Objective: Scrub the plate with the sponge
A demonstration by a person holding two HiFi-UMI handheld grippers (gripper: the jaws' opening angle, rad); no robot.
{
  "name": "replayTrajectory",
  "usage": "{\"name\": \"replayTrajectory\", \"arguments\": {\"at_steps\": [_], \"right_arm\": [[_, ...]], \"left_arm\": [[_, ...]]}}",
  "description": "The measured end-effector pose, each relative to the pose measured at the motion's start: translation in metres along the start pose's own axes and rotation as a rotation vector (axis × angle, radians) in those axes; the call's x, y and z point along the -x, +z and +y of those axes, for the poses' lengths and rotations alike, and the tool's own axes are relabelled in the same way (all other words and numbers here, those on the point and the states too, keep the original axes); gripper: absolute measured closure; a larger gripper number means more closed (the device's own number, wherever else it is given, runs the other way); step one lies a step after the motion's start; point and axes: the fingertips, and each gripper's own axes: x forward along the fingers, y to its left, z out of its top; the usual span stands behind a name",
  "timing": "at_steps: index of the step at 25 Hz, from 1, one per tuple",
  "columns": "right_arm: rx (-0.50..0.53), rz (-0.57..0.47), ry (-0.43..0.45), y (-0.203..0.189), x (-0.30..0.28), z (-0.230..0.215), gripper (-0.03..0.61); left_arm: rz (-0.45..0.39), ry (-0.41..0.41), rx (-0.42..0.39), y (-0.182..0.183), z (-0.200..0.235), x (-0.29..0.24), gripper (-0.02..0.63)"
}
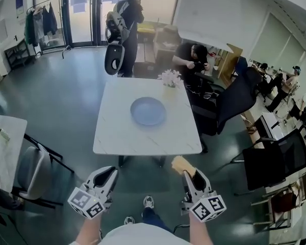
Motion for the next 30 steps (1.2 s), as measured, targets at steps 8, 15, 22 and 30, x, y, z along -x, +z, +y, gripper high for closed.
{"name": "replayTrajectory", "arguments": {"at_steps": [8, 15, 22, 30], "right_arm": [[0.0, 0.018, 0.061, 0.013, -0.071, -0.062, 0.419], [-0.008, 0.055, 0.116, 0.019, -0.122, -0.108, 0.419], [-0.026, 0.084, 0.145, 0.011, -0.162, -0.128, 0.419], [-0.038, 0.095, 0.107, 0.006, -0.216, -0.131, 0.419]], "left_arm": [[-0.031, 0.042, -0.027, 0.016, 0.025, -0.083, 0.546], [-0.031, 0.091, -0.023, 0.012, 0.043, -0.139, 0.546], [-0.002, 0.138, -0.008, 0.005, 0.066, -0.161, 0.546], [0.015, 0.099, 0.017, 0.015, 0.115, -0.196, 0.546]]}}
